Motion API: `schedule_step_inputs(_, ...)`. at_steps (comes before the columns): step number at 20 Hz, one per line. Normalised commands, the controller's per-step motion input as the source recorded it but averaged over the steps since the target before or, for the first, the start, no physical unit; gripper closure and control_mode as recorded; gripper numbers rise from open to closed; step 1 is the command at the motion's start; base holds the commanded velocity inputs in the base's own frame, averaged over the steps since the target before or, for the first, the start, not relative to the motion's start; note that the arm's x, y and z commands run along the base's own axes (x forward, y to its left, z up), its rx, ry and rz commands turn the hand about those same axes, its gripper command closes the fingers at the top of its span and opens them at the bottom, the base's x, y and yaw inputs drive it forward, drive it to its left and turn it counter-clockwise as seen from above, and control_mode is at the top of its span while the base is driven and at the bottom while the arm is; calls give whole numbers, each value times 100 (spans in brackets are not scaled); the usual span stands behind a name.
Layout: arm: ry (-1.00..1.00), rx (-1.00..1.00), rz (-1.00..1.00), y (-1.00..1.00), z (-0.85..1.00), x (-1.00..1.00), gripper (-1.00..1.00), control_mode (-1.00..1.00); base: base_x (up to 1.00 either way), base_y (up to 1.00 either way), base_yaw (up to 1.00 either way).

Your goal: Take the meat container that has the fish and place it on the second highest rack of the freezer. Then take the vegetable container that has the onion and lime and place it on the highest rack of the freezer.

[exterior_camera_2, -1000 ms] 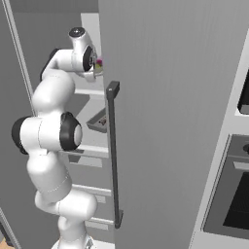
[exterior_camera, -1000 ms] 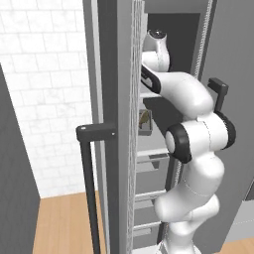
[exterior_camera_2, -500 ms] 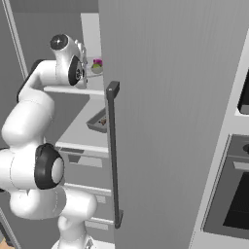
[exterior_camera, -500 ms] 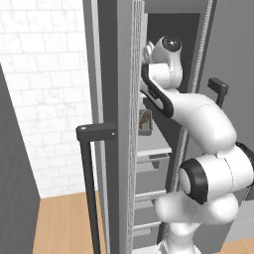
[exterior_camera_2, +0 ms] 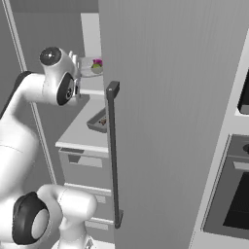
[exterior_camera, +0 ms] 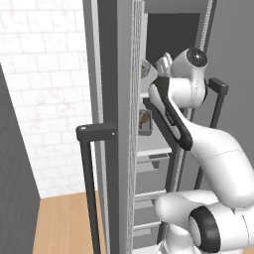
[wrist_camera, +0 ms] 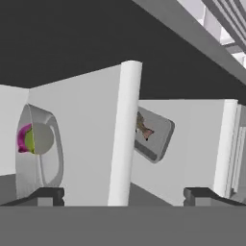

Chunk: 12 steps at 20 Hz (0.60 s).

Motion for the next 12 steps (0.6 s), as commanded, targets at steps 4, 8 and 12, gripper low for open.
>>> schedule_step_inputs(4,19,0,0,0,-25,-100,-100,-100,0,0,0)
schedule_step_inputs(8,23,0,0,0,-31,-100,-100,-100,0,0,0)
schedule_step_inputs(12,23,0,0,0,-39,-100,-100,-100,0,0,0)
